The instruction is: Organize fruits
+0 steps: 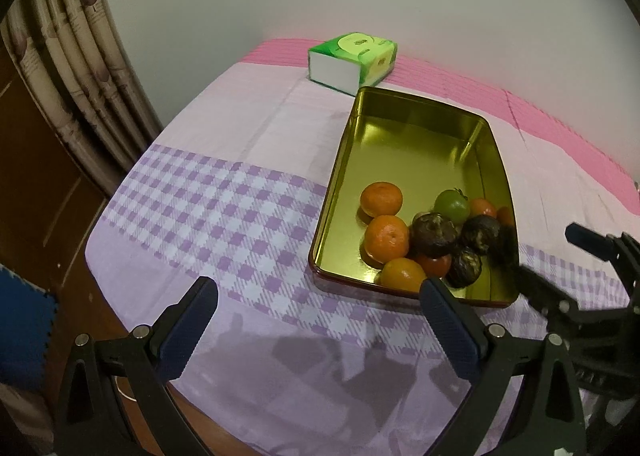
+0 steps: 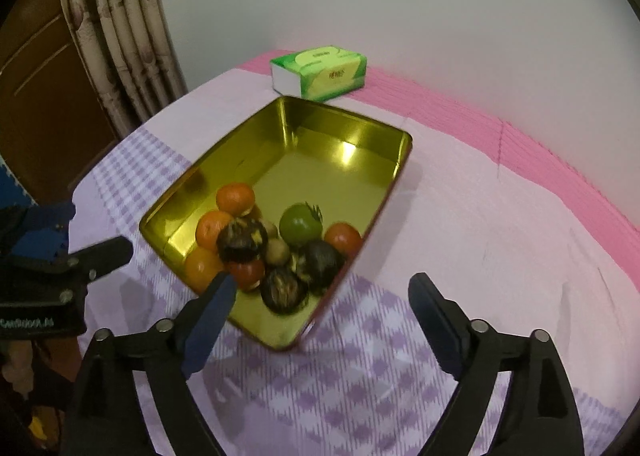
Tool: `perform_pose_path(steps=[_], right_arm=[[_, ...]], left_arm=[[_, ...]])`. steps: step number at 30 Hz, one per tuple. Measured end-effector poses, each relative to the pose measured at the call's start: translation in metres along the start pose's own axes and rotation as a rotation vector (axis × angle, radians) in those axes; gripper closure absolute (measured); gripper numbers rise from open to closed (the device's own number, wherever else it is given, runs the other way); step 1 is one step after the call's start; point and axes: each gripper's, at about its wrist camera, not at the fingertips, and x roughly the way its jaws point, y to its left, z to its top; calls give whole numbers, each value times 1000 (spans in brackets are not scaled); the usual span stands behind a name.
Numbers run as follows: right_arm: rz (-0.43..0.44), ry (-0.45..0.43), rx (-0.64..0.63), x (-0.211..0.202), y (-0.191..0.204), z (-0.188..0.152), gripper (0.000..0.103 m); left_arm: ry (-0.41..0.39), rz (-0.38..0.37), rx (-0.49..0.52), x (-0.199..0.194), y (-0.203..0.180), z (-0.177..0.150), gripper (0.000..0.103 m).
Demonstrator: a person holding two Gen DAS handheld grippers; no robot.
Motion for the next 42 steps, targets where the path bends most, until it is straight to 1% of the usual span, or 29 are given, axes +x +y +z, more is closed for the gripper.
perform_pose_path(steps=[5,17,42], right_arm=[[10,22,-4,1,3,-8,12],[24,57,-13,7,10,-14,12],[32,69,-11,12,9,-18,12]], left_arm=[[-4,2,10,-1,-3,-1,3],[-2,3,19,0,-7,-2,3],[2,8,24,2,-6,-3,3]])
